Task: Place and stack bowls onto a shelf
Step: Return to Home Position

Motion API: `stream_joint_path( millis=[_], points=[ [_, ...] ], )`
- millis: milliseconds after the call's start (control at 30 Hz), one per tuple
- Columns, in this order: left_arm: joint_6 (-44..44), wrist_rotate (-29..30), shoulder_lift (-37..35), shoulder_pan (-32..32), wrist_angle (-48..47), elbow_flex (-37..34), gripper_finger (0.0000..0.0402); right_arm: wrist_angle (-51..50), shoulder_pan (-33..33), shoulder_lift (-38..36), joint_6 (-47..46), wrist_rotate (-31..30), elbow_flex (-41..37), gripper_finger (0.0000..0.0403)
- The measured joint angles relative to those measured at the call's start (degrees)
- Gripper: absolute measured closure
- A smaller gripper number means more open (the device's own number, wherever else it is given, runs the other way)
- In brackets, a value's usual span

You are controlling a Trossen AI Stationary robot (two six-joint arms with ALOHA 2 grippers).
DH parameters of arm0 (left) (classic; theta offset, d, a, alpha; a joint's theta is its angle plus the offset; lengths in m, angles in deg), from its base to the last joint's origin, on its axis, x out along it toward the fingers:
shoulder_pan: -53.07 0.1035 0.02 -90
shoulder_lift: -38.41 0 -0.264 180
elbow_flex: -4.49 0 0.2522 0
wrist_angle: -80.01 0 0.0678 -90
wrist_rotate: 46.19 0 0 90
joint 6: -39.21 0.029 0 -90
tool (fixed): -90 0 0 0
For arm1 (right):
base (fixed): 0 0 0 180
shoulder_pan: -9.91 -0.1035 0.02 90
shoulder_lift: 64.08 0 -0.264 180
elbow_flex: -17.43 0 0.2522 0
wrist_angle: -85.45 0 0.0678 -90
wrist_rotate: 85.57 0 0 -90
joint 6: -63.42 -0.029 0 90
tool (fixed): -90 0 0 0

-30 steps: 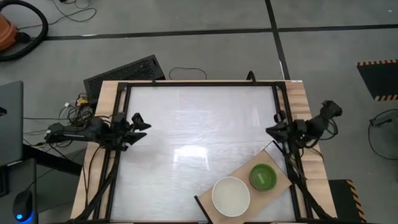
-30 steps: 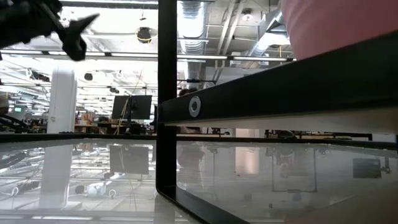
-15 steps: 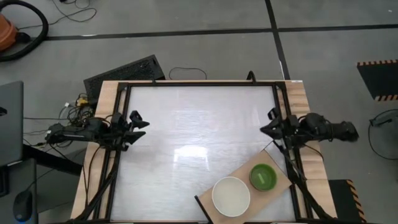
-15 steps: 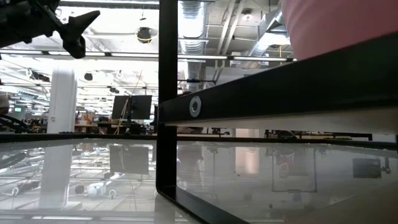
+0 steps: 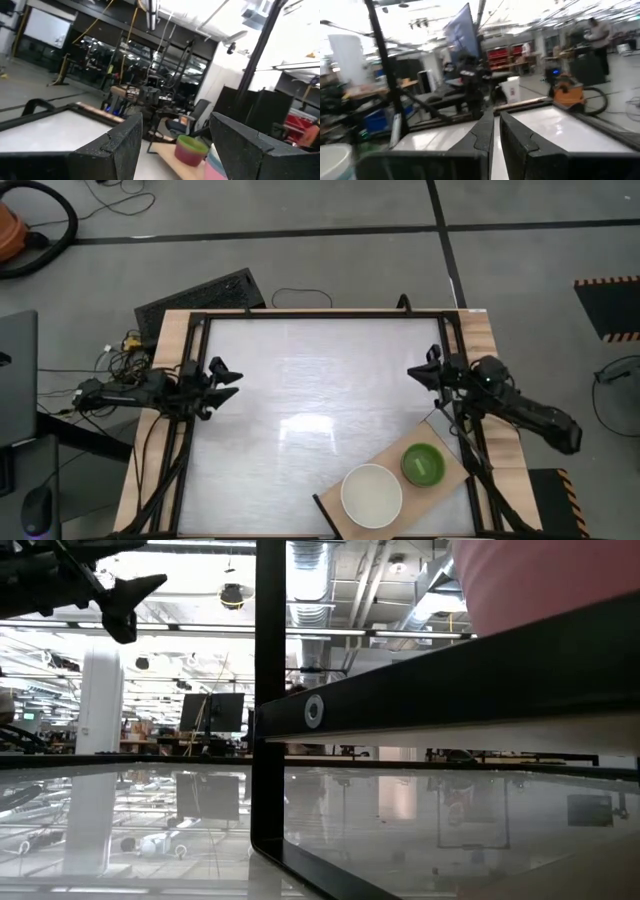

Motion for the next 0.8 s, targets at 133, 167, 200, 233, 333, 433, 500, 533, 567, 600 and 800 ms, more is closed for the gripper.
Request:
stream_joint_path(
  millis=[133, 167, 200, 233, 333, 433, 500, 533, 567, 600, 800],
  points=[
    [-0.24, 1.13, 0.0, 0.01, -2.74, 0.0, 0.0182, -0.81, 3.54, -0.05, -1.42, 6.32, -1.18, 0.0344],
    [-0.51, 1.27, 0.02, 0.01, -2.94, -0.23, 0.0182, -1.78, 4.06, 0.01, -1.35, 7.29, -1.18, 0.0344],
    [-0.92, 1.67, 0.0, 0.01, -3.0, -0.6, 0.0182, -2.77, 4.43, 0.03, -1.07, 8.34, -1.18, 0.0344],
    [-1.44, 1.86, 0.02, 0.01, -3.01, -0.72, 0.0182, -2.86, 4.68, 0.03, -0.96, 9.05, -1.18, 0.0344],
    [-2.76, 2.04, -0.01, 0.03, -5.0, -0.71, 0.0182, -2.95, 4.88, 0.0, -0.61, 9.93, -1.2, 0.0344],
    [-3.35, 2.28, 0.02, 0.03, -7.09, -0.72, 0.0182, -3.54, 4.85, 0.0, 0.44, 7.88, -1.21, 0.0344],
    [-3.51, 3.36, 0.0, 0.03, -7.71, -0.74, 0.0182, -5.3, 4.87, 0.01, 0.96, 3.3, -1.22, 0.0344],
    [-3.57, 4.12, 0.0, 0.03, -8.31, -0.74, 0.0182, -6.21, 4.86, 0.0, 0.97, 0.63, -1.22, 0.0344],
    [-3.62, 5.03, 0.02, 0.03, -8.67, -0.75, 0.0182, -6.89, 4.86, 0.01, 0.96, -1.87, -1.22, 0.0344],
    [-3.63, 5.91, 0.04, 0.03, -8.71, -0.76, 0.0182, -7.28, 4.86, 0.02, 0.98, -4.16, -1.22, 0.0344],
    [-1.39, 7.46, 0.0, 0.03, -9.34, -0.79, 0.0182, -8.16, 4.82, 0.02, 2.03, -10.15, -1.27, 0.0344]
  ],
)
